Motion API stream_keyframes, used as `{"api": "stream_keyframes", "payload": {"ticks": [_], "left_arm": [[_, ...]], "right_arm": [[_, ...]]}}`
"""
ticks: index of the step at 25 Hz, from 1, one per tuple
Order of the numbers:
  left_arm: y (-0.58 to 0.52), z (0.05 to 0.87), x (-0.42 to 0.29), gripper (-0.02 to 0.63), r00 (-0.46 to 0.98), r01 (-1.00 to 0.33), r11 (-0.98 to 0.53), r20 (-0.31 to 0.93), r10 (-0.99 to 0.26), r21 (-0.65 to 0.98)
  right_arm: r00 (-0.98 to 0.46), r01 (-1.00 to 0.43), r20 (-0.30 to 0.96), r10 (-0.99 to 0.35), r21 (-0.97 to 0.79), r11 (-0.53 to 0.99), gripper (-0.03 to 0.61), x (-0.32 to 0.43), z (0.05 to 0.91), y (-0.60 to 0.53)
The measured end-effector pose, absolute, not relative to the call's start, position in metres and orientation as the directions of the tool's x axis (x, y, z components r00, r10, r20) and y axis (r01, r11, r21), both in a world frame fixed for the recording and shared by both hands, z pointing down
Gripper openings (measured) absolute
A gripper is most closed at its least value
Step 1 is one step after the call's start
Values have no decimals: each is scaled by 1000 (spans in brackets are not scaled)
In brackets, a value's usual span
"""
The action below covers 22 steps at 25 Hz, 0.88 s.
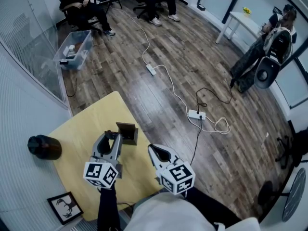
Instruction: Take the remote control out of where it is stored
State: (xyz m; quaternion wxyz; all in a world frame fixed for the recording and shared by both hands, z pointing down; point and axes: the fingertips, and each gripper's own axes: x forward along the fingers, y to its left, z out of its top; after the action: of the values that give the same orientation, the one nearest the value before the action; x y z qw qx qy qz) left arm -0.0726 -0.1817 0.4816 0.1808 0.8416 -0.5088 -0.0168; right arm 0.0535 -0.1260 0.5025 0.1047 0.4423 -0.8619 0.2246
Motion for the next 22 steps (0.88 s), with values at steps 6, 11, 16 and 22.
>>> {"api": "stream_keyframes", "payload": {"ticks": [6, 11, 16, 22], "left_arm": [[-182, 478, -71, 179, 481, -852, -419, 155, -863, 314], [-180, 475, -71, 179, 482, -851, -422, 146, -864, 312], [-178, 471, -70, 179, 485, -850, -427, 139, -864, 309], [-177, 464, -70, 179, 483, -850, -427, 133, -865, 310]], "right_arm": [[-598, -801, 378, -707, -290, 523, 7, 53, 502, -126], [-600, -800, 377, -706, -285, 528, 6, 51, 499, -125], [-608, -794, 375, -700, -281, 539, 6, 50, 501, -123], [-593, -804, 395, -701, -238, 546, 6, 52, 497, -123]]}}
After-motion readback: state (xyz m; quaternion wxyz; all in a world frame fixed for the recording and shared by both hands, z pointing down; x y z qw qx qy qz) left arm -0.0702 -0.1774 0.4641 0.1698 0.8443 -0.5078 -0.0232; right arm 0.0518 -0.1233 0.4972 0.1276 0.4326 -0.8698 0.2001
